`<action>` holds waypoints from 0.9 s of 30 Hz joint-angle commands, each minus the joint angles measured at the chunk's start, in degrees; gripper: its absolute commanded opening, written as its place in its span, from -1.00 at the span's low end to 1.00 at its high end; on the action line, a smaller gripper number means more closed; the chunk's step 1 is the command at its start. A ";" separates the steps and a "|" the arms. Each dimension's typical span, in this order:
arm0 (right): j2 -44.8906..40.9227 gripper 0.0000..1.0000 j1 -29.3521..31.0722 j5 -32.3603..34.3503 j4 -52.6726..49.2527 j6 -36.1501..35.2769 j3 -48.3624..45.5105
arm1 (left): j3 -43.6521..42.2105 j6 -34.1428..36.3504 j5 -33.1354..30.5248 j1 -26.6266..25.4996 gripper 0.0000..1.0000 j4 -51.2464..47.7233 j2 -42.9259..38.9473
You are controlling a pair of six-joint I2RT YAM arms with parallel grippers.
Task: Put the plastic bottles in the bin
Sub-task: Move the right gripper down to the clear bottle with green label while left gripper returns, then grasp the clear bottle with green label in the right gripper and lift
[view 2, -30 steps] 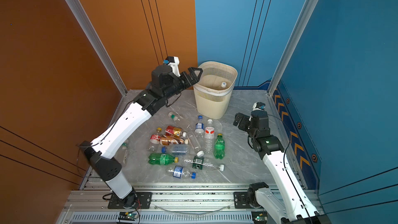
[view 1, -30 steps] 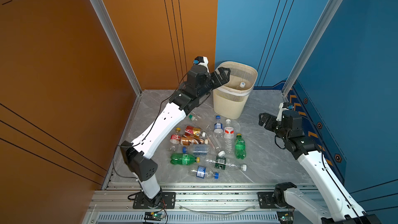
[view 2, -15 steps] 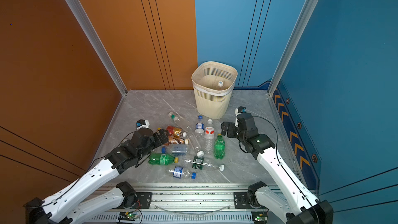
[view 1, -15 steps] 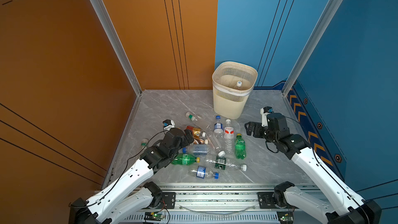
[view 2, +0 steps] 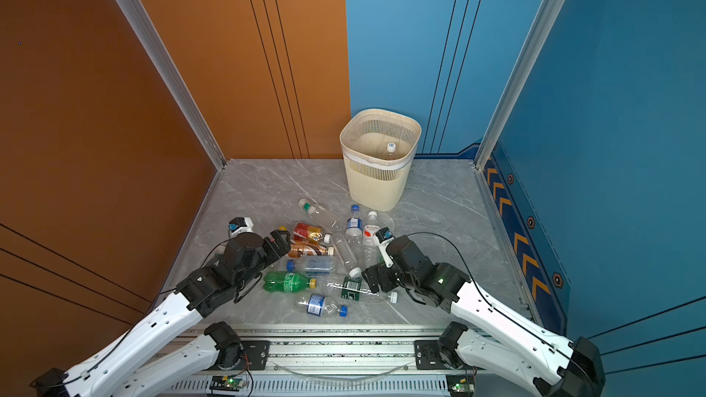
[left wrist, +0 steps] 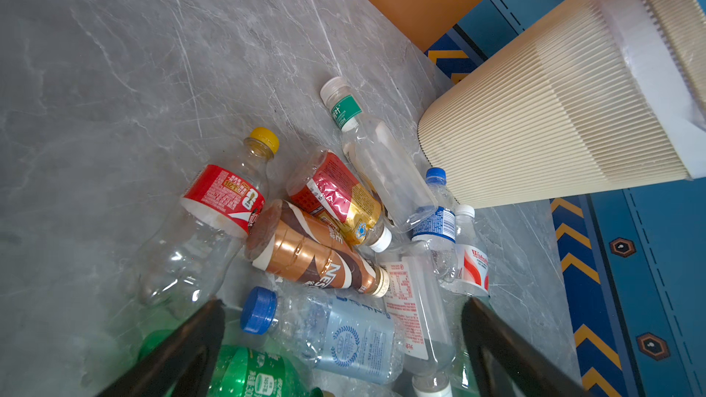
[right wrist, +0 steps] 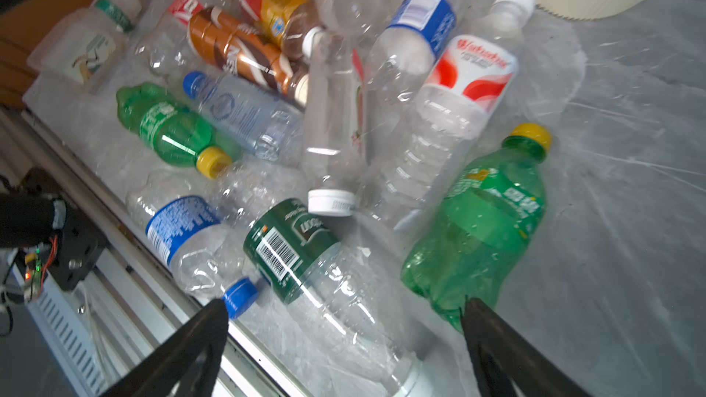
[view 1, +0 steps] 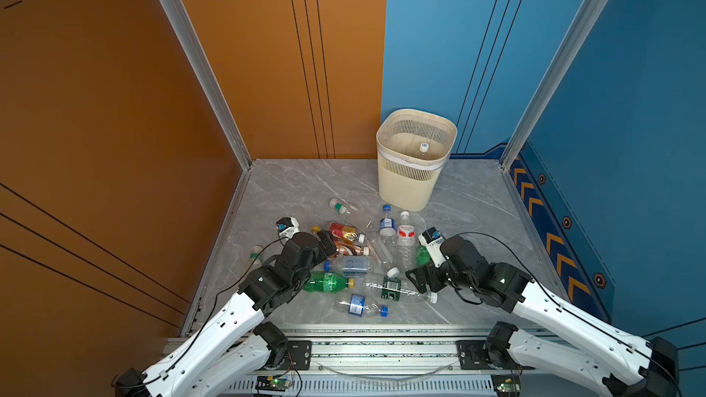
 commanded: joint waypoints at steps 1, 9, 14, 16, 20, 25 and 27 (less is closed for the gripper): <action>0.63 0.89 4.25 2.37 2.20 -2.75 -1.43 | -1.14 -0.74 -1.06 0.96 0.95 -1.79 -1.13; 6.12 0.75 11.74 6.91 4.34 -4.13 -1.60 | -1.54 -0.71 0.09 2.94 0.95 -2.32 -2.36; 11.04 0.68 13.29 8.63 5.77 -4.43 -1.18 | -1.37 -0.04 1.24 3.95 0.95 -2.18 -2.37; 12.75 0.67 13.52 9.66 5.95 -4.60 -0.88 | -1.45 0.04 1.64 4.34 0.95 -2.23 -2.45; 15.82 0.66 13.61 10.87 7.21 -5.16 -0.65 | -1.54 0.19 2.44 5.02 0.95 -2.03 -2.45; 20.01 0.65 13.62 12.27 9.78 -5.59 -0.65 | -1.54 0.23 2.91 5.48 0.95 -1.79 -2.50; 22.02 0.65 13.62 13.18 10.64 -5.91 -0.51 | -1.50 0.24 3.02 5.71 0.95 -1.79 -2.59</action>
